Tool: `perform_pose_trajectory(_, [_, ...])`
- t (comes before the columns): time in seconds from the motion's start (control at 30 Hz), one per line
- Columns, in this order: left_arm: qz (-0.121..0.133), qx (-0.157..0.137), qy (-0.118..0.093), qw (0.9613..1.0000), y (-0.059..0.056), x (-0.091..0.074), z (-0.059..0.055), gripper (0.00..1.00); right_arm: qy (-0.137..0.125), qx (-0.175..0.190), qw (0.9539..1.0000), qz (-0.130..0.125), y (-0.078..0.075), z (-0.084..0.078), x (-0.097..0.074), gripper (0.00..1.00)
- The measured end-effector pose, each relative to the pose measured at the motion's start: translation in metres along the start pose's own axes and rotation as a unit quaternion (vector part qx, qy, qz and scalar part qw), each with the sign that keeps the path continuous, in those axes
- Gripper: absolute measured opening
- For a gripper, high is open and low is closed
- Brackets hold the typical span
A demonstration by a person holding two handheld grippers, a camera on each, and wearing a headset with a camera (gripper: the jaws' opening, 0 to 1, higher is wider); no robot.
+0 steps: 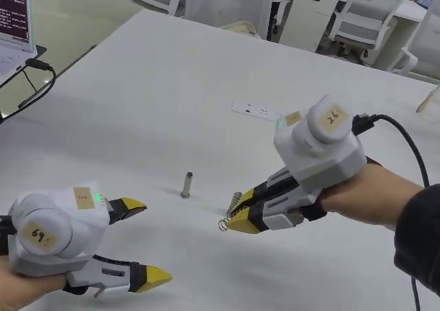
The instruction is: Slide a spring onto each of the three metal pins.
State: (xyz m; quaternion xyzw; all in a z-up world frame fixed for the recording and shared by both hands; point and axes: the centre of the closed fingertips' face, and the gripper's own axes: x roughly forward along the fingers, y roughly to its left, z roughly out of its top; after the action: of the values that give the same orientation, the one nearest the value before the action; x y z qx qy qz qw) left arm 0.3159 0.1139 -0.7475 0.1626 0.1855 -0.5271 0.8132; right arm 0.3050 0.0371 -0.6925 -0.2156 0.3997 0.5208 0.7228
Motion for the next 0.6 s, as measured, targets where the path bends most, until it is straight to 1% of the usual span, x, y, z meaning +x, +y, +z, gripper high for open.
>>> perform_pose_trajectory(0.17, [0.011, -0.001, 0.0, 0.9999, 0.005, -0.006, -0.004, 0.65, 0.007, -0.011, 0.9999, 0.001, -0.003, 0.007, -0.001, 0.08])
perform_pose_trajectory(0.37, [0.018, 0.002, 0.003, 0.9998, 0.007, -0.009, -0.007, 0.65, 0.019, -0.025, 0.9995, -0.001, -0.01, 0.015, -0.002, 0.08])
perform_pose_trajectory(0.47, [0.022, 0.002, 0.002, 0.9998, 0.008, -0.011, -0.008, 0.65, 0.028, -0.039, 0.9988, -0.003, -0.015, 0.021, -0.003, 0.08])
perform_pose_trajectory(0.6, [0.025, 0.001, 0.001, 0.9997, 0.009, -0.012, -0.008, 0.64, 0.037, -0.05, 0.9981, -0.003, -0.022, 0.026, -0.002, 0.08])
